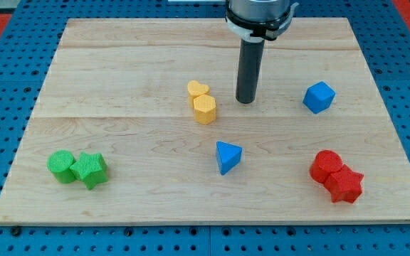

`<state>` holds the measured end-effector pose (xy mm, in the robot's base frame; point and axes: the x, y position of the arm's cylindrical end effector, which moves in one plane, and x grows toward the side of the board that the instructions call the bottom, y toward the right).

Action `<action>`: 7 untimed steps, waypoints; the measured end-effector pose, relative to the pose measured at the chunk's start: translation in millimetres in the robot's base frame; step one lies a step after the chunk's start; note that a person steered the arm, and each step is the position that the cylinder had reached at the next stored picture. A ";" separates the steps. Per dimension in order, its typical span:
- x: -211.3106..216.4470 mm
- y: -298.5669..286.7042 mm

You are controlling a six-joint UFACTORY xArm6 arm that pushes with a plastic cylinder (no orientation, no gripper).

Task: Separate the yellow blocks from each other

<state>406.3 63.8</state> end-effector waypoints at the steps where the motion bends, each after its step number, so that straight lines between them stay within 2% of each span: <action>1: 0.0 -26.2; 2: 0.0 -87.3; 7: 11.0 -87.5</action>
<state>417.3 -23.7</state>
